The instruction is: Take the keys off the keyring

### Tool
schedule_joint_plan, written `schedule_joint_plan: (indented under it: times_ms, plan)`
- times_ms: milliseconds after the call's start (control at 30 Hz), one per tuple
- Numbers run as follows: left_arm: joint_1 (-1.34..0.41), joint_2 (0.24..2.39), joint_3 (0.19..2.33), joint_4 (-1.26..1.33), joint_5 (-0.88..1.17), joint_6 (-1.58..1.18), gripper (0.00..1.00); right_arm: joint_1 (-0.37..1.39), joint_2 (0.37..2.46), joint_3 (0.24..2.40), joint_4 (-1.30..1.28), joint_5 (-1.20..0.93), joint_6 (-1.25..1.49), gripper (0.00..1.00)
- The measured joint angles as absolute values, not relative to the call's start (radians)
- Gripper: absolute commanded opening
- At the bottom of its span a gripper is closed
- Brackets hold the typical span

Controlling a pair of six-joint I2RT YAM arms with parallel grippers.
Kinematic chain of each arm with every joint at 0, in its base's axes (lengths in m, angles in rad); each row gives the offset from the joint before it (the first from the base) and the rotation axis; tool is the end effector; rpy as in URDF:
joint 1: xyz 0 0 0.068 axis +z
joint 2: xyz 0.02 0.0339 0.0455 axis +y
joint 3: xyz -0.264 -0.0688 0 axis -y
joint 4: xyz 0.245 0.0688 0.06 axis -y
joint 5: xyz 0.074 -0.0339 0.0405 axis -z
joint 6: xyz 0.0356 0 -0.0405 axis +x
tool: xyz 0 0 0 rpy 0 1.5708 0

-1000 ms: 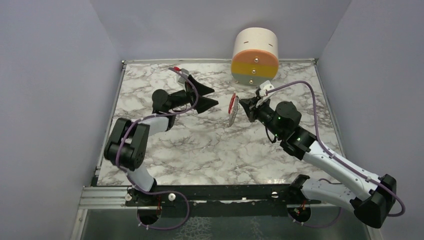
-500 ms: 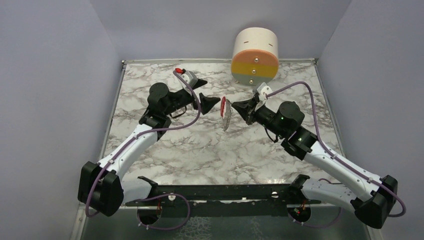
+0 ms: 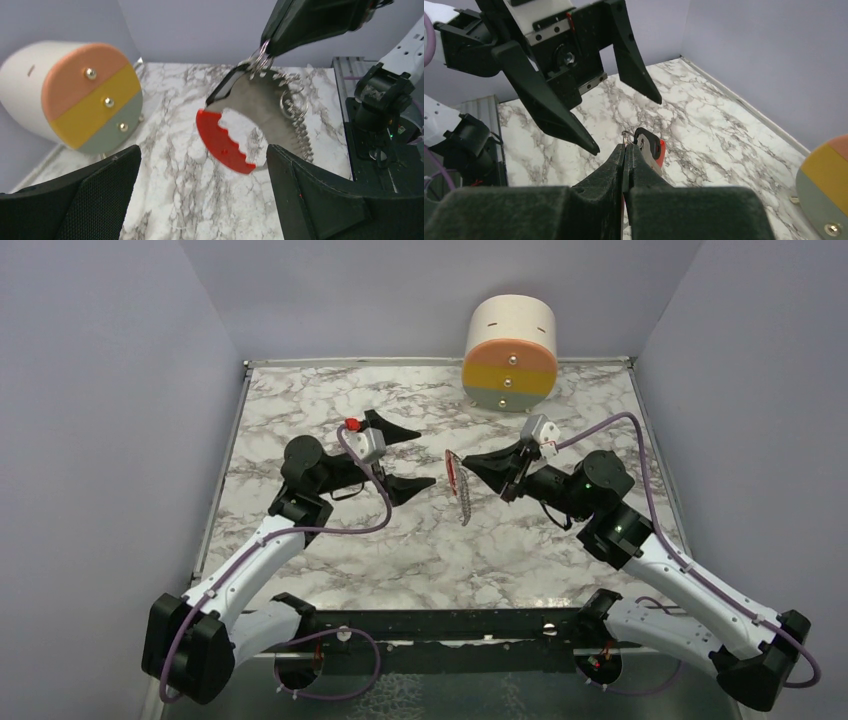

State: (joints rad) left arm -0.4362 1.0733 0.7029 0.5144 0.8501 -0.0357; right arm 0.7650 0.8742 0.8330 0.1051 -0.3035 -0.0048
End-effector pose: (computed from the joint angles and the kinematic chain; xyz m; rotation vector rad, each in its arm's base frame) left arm 0.2068 -0.1259 0.3267 0.9806 1.2074 -0.9789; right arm 0.1410 0.1501 0.3727 -0.8152 1.3401 0.8321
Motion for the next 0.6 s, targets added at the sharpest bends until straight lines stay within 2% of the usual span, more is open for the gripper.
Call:
schedule_joint_plan:
  times_ms: [200, 600]
  plan:
    - [-0.445, 1.047, 0.715, 0.638, 0.921, -0.067, 0.99, 0.765, 0.877, 0.833, 0.105, -0.379, 0.007, 0.01]
    - [-0.505, 1.145, 0.736, 0.718, 0.968, -0.124, 0.99, 0.765, 0.876, 0.833, 0.105, -0.459, 0.023, 0.01]
